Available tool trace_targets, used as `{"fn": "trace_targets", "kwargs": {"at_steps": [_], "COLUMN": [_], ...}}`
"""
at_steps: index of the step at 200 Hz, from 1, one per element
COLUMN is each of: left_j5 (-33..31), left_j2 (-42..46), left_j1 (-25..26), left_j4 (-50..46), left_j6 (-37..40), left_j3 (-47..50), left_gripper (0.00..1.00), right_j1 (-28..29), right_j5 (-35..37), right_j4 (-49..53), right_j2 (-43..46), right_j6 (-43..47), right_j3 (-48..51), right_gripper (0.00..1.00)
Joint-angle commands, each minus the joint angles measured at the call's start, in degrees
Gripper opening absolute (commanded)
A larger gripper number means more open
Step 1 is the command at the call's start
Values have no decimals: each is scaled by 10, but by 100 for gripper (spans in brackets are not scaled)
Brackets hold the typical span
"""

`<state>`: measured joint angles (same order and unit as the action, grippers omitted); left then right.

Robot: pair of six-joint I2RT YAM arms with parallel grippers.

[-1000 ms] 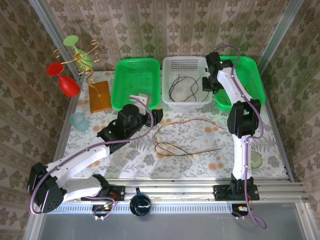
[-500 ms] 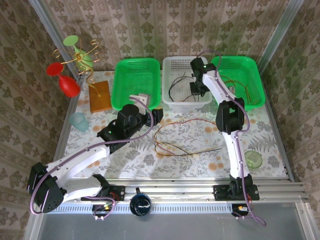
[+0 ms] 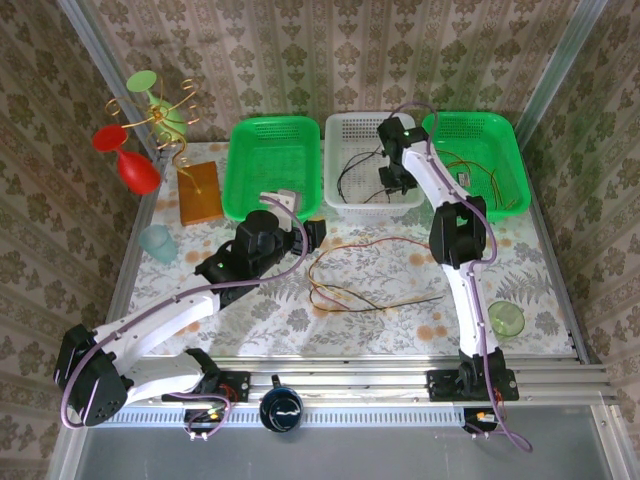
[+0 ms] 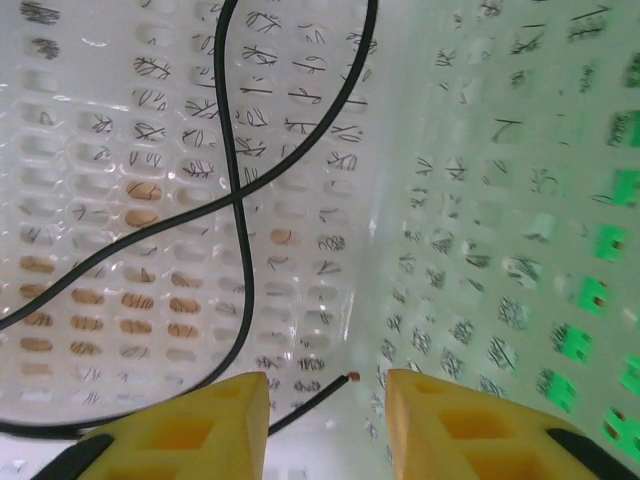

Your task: Untangle the cables

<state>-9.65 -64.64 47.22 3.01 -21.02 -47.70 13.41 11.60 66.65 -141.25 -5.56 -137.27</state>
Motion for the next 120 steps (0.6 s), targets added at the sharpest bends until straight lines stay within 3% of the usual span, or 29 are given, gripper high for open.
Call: {"fn": "trace_targets", "kwargs": {"at_steps": [1, 50, 120], "left_j5": [-4, -2, 3], "left_j2": [6, 3, -5], "left_j1": [4, 4, 5], "left_j4": [6, -28, -120], "left_j6": [-6, -3, -4], "left_j3": [4, 0, 15], "left_gripper": [73, 73, 73], "right_j1": [0, 4, 38], "right_j5": [2, -26, -91], "right_j4": [43, 28, -135], "right_j2": [59, 177, 503], "right_j6": [-4, -36, -113], "right_j3": [-25, 62, 507], "right_gripper": [41, 47, 48]}}
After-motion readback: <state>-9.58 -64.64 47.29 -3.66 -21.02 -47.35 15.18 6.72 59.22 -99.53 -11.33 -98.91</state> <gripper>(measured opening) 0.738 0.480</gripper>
